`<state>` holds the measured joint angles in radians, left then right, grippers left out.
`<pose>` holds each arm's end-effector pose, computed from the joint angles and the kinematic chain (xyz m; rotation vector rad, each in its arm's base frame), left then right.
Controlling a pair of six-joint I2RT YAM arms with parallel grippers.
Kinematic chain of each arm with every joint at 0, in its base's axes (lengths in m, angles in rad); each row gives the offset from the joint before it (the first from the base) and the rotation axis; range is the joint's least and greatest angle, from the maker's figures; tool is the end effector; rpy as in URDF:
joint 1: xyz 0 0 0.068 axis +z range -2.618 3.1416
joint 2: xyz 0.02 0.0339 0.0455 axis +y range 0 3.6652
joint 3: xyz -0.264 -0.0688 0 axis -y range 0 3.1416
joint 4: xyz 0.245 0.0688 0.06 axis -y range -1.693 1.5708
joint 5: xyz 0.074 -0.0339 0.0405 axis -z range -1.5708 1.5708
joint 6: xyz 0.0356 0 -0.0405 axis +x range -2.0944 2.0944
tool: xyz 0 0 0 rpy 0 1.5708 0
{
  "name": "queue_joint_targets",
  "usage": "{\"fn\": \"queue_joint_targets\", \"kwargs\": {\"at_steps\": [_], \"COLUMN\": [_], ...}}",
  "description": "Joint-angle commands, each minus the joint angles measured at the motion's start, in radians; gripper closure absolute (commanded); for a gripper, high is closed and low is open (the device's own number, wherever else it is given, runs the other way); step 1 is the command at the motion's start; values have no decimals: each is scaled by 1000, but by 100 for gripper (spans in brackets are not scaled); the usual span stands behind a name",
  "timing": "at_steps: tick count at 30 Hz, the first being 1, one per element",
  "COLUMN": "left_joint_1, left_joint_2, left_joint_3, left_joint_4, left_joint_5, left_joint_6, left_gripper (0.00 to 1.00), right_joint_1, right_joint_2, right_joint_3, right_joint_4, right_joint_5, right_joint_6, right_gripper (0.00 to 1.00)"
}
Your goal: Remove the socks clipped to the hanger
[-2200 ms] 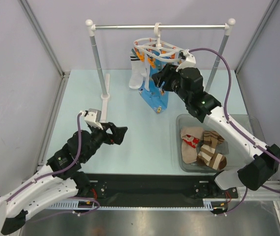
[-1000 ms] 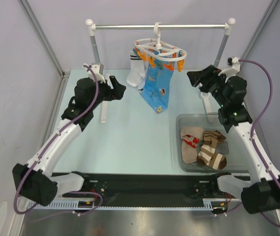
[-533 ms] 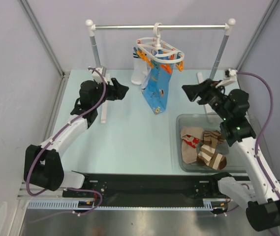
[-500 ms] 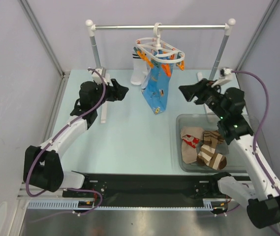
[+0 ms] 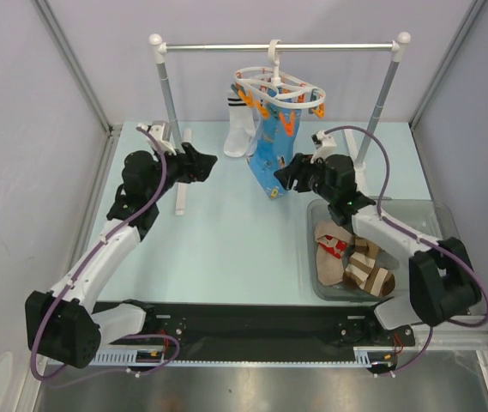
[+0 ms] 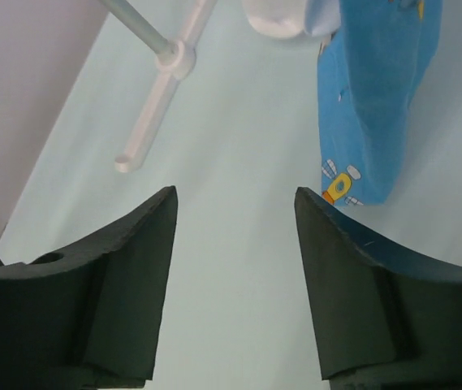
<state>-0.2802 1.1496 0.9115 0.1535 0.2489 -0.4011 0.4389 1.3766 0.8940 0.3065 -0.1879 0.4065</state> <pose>0.2594 -0.0838 0.3458 0.0919 1.7010 -0.7190 0.2879 0.1425 0.2929 -0.1716 1.8012 0.7749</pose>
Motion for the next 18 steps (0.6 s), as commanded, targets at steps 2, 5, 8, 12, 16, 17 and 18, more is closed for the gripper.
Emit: {"fn": "queue_joint_targets", "kwargs": {"at_steps": [2, 5, 8, 12, 16, 17, 18], "left_joint_1": [-1, -1, -1, -1, -1, -1, -1], "left_joint_2": [-40, -60, -91, -148, -189, -197, -200], "left_joint_3": [39, 61, 89, 87, 83, 78, 75], "left_joint_4": [-52, -115, -179, -195, -216, -219, -220], "left_joint_5": [-2, -17, -54, -39, -5, 15, 32], "left_joint_6": [-15, -21, -39, -58, -73, -76, -77], "left_gripper": [20, 21, 21, 21, 20, 20, 20], "right_joint_1": [14, 90, 208, 277, 290, 291, 291], "right_joint_2": [62, 24, -27, -91, -99, -93, -87], "right_joint_3": [32, 69, 160, 281, 455, 480, 511], "right_joint_4": [154, 96, -65, -225, -347, -366, -409], "right_joint_5": [-25, 11, 180, 346, 364, 369, 387], "right_joint_6": [20, 19, -17, -1, -38, -52, -60], "right_gripper": [39, 38, 33, 33, 29, 28, 28]}}
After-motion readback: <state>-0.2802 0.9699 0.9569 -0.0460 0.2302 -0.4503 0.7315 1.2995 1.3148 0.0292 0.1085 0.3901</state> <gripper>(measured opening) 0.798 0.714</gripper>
